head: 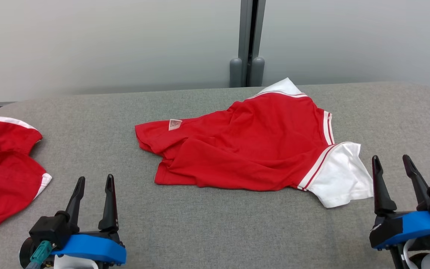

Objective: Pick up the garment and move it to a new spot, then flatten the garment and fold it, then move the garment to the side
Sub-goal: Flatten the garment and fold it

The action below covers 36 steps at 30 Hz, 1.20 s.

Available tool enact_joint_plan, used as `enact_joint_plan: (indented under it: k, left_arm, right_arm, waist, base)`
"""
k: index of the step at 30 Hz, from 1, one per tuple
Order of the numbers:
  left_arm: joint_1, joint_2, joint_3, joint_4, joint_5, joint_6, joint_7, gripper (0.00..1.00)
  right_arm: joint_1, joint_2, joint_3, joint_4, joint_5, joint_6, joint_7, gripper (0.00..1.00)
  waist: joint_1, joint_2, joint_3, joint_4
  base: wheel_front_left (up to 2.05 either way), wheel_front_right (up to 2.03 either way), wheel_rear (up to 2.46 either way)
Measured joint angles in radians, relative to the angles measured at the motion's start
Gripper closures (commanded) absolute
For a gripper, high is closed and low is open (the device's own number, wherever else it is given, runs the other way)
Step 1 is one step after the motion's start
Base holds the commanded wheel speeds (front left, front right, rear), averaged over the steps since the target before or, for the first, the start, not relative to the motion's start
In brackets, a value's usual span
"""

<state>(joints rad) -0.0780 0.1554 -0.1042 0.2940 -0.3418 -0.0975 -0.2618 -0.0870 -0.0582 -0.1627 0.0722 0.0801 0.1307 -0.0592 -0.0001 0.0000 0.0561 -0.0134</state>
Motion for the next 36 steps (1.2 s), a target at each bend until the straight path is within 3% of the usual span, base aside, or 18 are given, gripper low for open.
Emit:
enact_joint_plan:
  k: [15, 36]
  left_arm:
    - [0.046, -0.005, 0.021, 0.038, 0.017, -0.001, 0.0, 0.0]
    - [0.036, -0.007, -0.005, 0.083, 0.025, -0.012, 0.0, 0.0]
  right_arm:
    - [0.111, 0.007, 0.023, -0.034, 0.018, 0.0, 0.018, 0.0]
    - [0.11, 0.007, 0.061, 0.003, 0.039, 0.0, 0.033, 0.0]
  waist:
    - [0.0, 0.0, -0.053, 0.003]
    - [0.0001, 0.0, -0.047, -0.008]
  base:
    - [0.0, 0.0, 0.0]
    - [0.0, 0.0, 0.0]
